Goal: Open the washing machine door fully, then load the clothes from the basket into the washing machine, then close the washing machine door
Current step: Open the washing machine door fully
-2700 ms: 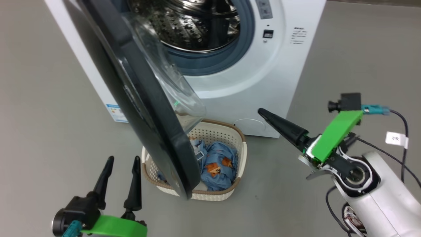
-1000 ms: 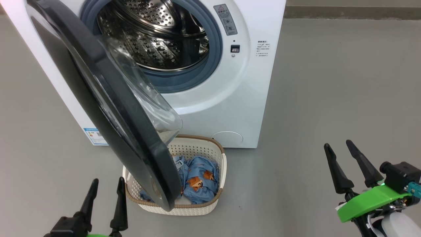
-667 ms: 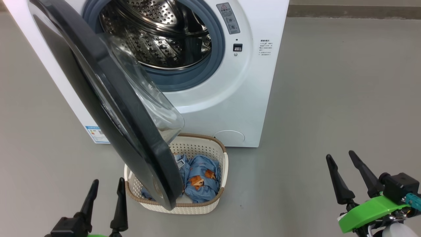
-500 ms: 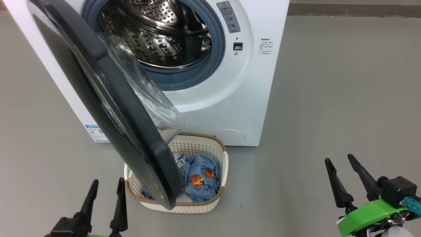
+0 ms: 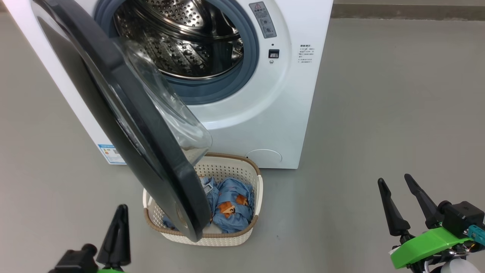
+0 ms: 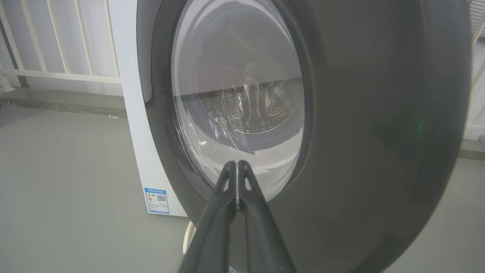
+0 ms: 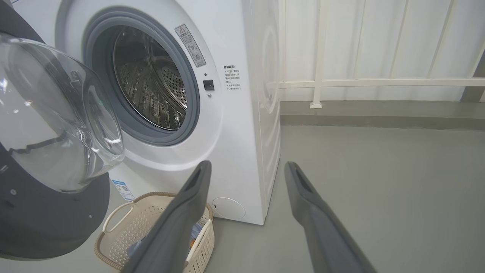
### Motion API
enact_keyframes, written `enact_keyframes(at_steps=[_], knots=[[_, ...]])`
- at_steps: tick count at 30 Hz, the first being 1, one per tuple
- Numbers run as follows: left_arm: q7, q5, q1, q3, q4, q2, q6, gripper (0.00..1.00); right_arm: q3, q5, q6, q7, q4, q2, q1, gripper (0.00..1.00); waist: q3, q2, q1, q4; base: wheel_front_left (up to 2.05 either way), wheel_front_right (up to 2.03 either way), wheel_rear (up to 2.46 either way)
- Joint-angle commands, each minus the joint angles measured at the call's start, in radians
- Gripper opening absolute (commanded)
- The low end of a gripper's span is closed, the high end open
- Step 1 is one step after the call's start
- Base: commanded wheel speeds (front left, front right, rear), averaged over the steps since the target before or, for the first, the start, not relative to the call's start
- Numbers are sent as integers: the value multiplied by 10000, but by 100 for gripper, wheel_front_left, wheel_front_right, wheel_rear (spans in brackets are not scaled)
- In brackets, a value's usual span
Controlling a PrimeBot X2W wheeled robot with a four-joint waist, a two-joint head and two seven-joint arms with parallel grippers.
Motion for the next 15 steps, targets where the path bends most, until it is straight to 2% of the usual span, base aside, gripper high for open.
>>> enact_keyframes(at_steps=[1, 10, 15], knots=[[-65, -89, -364, 386, -445, 89, -50, 0, 127, -169, 46, -122, -269, -133, 31, 100, -18, -1, 0, 16, 0, 0, 0], [-65, 225, -621, 375, -2632, 71, -48, 0, 59, -288, 46, -122, -427, -103, 90, 100, -25, -1, 0, 87, 0, 0, 0], [-65, 193, -710, -398, -4235, 61, 221, 0, 24, -315, 46, -122, -497, -109, 50, 100, 68, -1, 0, 69, 0, 0, 0]])
